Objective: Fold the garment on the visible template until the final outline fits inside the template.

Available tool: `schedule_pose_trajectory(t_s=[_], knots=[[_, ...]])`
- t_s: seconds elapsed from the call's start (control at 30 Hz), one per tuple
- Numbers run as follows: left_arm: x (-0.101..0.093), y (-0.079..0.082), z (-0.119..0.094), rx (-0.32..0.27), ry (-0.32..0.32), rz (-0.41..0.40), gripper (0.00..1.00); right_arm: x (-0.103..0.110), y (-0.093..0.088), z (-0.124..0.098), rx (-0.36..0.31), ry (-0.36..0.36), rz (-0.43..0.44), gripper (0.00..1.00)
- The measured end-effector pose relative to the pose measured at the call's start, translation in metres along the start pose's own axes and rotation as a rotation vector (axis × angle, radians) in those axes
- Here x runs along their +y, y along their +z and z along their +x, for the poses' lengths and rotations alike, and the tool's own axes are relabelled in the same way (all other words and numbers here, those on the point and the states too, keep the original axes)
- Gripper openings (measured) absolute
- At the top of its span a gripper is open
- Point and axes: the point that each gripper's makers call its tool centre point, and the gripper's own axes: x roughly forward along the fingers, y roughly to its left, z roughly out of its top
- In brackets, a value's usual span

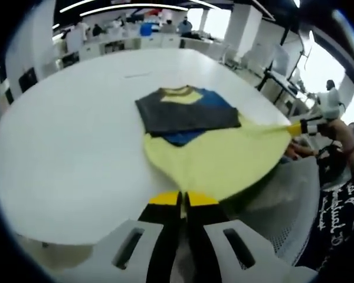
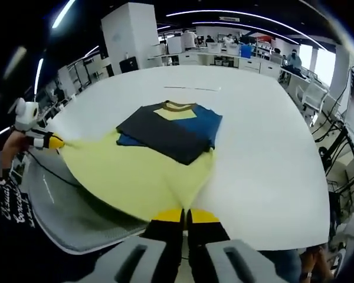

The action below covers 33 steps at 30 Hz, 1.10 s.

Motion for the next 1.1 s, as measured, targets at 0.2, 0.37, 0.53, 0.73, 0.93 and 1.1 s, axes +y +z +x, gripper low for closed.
schedule_pose_trajectory(t_s=[0.2,0.37,0.53,0.73,0.93,1.1], knots=[[0.006,0.016,0.001,-0.03,0.008,-0.009,0.0,-0.004,0.019,-0.002,-0.045,-0.01,-0.005,0.0],[0.012,0.032,0.001,-0.053,0.018,-0.004,0.0,-0.009,0.037,-0.001,-0.074,-0.021,-0.016,0.0],[0.017,0.049,0.004,-0.077,0.028,0.0,0.0,-0.014,0.056,0.002,-0.094,-0.025,-0.038,0.0],[0.022,0.068,0.008,-0.111,0.045,-0.004,0.0,-0.021,0.078,0.008,-0.119,-0.03,-0.06,0.0],[0.029,0.085,0.016,-0.129,0.055,0.0,0.0,-0.029,0.099,0.019,-0.122,-0.033,-0.12,0.0],[0.037,0.097,0.024,-0.135,0.071,0.013,0.0,-0.034,0.118,0.028,-0.133,-0.033,-0.158,0.0]])
